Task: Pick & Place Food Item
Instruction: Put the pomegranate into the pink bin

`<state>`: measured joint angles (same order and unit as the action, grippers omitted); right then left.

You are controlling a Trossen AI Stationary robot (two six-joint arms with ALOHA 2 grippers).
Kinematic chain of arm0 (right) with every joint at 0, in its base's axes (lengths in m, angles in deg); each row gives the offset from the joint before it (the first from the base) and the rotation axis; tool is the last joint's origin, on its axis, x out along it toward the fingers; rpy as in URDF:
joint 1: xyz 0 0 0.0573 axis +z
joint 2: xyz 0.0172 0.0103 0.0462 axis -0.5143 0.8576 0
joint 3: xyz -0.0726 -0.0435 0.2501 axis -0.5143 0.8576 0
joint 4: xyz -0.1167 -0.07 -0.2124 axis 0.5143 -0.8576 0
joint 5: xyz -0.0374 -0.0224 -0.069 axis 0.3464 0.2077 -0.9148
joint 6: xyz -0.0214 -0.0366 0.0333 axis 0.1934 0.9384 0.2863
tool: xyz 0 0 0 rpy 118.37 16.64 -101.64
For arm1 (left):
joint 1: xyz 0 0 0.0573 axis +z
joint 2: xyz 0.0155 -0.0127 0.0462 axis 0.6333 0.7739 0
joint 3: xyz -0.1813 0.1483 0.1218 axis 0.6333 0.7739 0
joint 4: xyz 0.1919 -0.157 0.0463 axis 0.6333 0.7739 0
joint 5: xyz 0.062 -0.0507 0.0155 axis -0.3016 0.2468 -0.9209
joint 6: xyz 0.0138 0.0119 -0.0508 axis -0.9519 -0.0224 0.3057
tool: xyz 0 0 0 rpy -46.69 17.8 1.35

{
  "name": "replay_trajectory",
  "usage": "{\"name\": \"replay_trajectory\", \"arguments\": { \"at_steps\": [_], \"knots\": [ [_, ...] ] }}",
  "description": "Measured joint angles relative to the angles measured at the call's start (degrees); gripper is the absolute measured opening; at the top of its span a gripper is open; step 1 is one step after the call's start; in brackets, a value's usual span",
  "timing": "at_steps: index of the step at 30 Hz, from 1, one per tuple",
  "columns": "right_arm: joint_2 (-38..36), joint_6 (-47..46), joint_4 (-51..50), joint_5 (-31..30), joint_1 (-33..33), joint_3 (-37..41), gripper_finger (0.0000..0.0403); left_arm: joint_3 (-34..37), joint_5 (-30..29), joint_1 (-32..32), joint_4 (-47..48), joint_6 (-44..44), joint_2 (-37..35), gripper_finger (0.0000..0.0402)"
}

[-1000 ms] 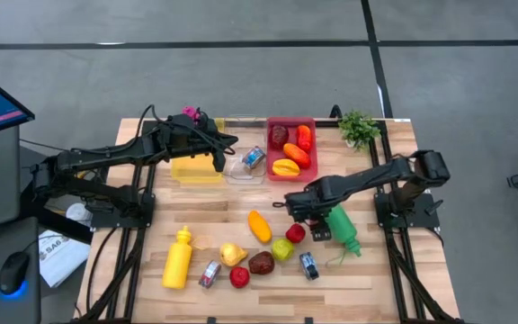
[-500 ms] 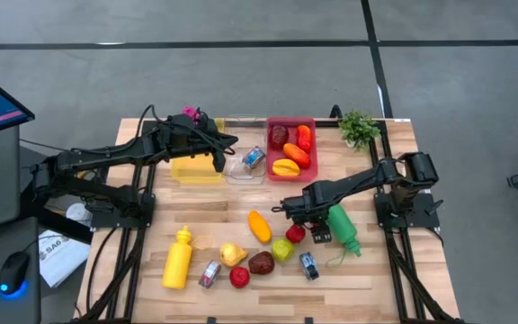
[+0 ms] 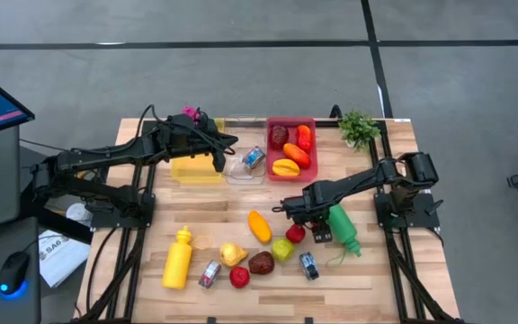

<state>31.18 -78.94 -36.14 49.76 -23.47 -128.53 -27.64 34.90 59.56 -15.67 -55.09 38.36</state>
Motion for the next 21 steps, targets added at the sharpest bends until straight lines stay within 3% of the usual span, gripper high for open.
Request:
{"name": "replay_trajectory", "arguments": {
  "at_steps": [10, 21],
  "knots": [
    [-0.09, 0.0, 0.02, 0.05, -0.02, -0.01, 0.0172, 0.0, 0.01, 0.02, 0.0, -0.01, 0.0, 0.0001],
    [-3.02, 0.02, -0.47, 0.07, -0.34, -0.02, 0.0162, 0.0, 0.02, 0.0, 0.0, -0.02, 0.0, 0.0001]
  ]
}}
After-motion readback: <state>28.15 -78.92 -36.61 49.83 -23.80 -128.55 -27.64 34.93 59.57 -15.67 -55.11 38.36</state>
